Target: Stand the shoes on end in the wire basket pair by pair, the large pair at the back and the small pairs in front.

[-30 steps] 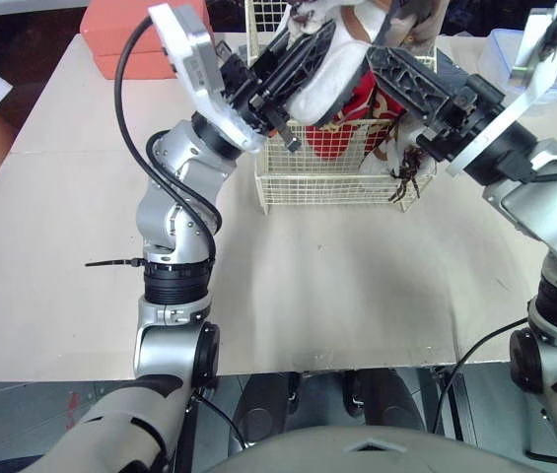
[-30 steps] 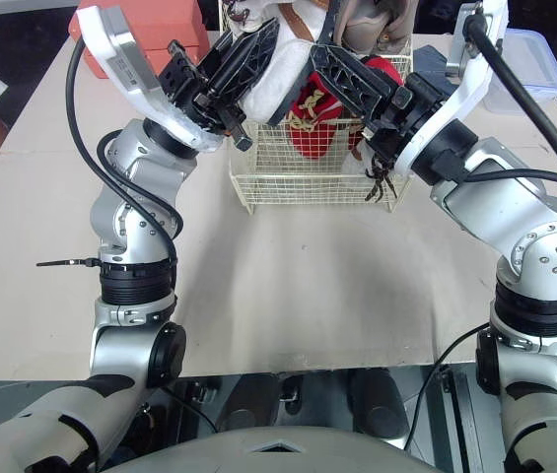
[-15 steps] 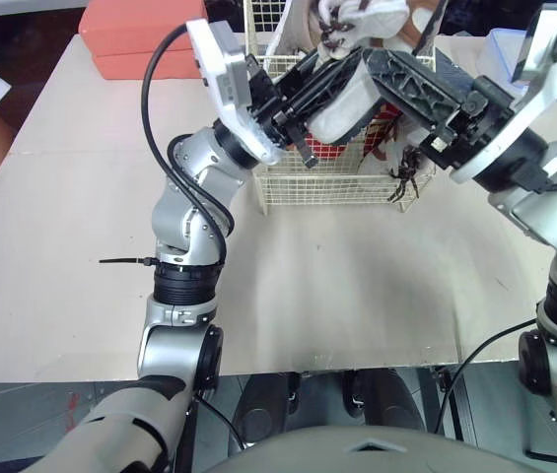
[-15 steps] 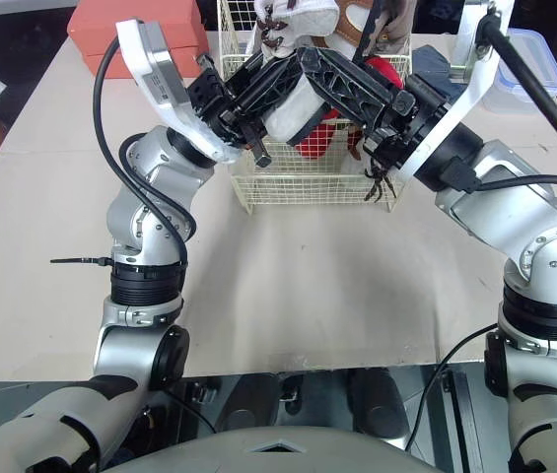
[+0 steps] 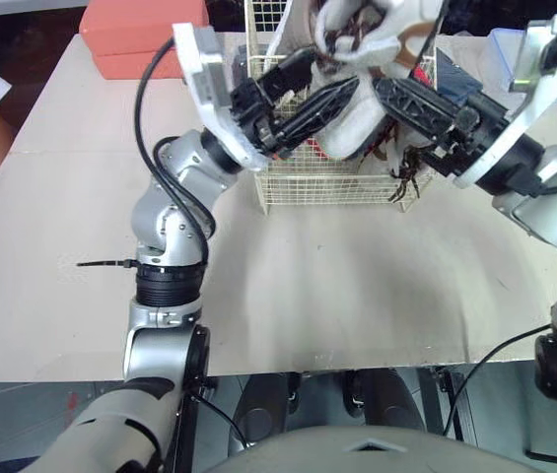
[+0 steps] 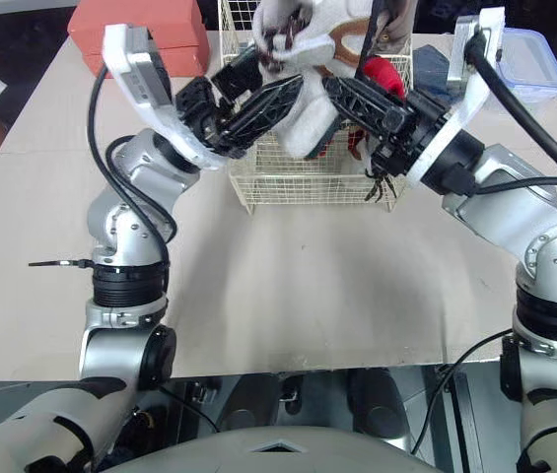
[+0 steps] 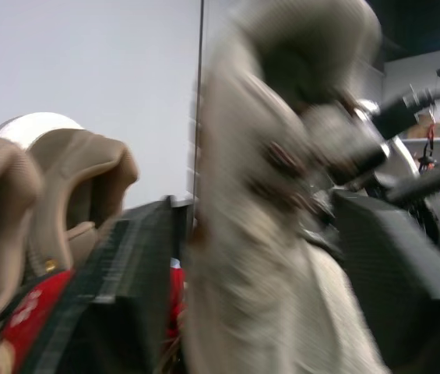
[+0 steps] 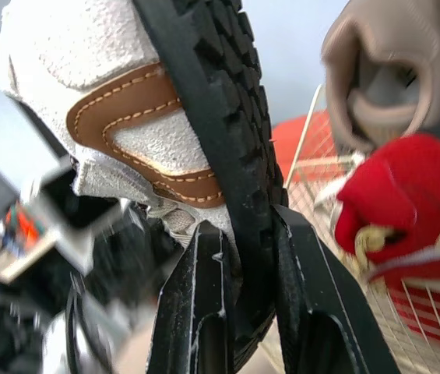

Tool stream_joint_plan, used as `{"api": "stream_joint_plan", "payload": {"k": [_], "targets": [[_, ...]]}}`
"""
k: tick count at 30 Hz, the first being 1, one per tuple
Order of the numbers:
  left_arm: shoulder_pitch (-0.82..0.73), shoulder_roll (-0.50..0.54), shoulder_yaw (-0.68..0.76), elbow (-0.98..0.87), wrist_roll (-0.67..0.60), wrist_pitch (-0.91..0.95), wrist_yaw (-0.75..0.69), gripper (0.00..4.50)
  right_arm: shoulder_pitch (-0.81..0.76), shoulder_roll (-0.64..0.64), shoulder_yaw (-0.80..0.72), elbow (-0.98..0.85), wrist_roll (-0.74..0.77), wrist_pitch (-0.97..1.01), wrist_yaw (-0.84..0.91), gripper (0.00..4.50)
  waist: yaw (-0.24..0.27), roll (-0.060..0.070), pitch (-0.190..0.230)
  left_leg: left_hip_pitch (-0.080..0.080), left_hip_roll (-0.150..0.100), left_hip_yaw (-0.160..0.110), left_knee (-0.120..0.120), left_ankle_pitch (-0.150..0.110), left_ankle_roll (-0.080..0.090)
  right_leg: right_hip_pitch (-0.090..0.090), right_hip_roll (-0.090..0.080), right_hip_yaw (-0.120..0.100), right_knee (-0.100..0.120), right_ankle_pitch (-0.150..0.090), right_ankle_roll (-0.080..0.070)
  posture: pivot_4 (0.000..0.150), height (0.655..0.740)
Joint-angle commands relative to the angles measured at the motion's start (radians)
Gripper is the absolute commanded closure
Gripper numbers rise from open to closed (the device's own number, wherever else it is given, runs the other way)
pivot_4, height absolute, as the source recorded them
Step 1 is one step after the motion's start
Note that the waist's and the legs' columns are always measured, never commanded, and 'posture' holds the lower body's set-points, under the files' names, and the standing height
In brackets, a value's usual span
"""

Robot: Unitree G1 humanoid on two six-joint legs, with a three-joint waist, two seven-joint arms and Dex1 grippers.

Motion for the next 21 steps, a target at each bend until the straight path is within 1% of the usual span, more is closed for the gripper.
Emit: {"api": "stream_joint_plan", "payload": {"k": [1,3,4,8,15,21], "targets": [[-0.049,0.074,0.068,0.007,-0.163,0.158,-0.061,0.03,0.040,-0.070,-0.043,-0.044,-0.064,0.022,0.203,4.50,0.000,0.000,0.000,0.000,0.000,0.000,0.000,0.000,0.000,0.000,0.000,0.000,0.000,0.000,0.000,0.150,0.7400],[-0.061,0.131,0.075,0.023,-0.230,0.263,-0.110,0.03,0.072,-0.105,-0.043,-0.052,-0.095,0.031,0.304,4.50,-0.001,0.000,0.000,0.000,0.000,0.000,0.000,0.000,0.000,0.000,0.000,0.000,0.000,0.000,0.000,0.150,0.7400],[-0.068,0.148,0.067,0.029,-0.230,0.285,-0.129,0.03,0.078,-0.115,-0.040,-0.050,-0.109,0.033,0.333,4.50,-0.001,0.000,0.000,0.000,0.000,0.000,0.000,0.000,0.000,0.000,0.000,0.000,0.000,0.000,0.000,0.150,0.7400],[-0.101,0.141,0.045,0.040,-0.227,0.327,-0.139,0.03,0.072,-0.119,-0.020,-0.041,-0.168,0.031,0.389,4.50,0.002,0.000,0.000,0.001,0.000,0.000,0.000,0.000,0.000,0.000,0.000,0.000,0.000,0.000,0.000,0.150,0.7400],[-0.108,0.160,-0.053,0.033,-0.131,0.337,-0.205,0.03,0.044,-0.078,-0.006,-0.049,-0.182,0.035,0.407,4.50,0.001,0.001,0.000,0.000,0.000,-0.001,0.000,0.000,0.000,0.000,0.000,0.000,0.000,0.000,0.000,0.150,0.7400],[-0.131,0.159,-0.071,0.062,-0.104,0.338,-0.271,0.03,0.055,-0.088,-0.014,-0.071,-0.135,0.068,0.446,4.50,0.001,0.001,0.001,0.000,0.000,-0.001,0.000,0.000,0.000,0.000,-0.001,0.000,0.000,0.000,0.000,0.150,0.7400]]}}
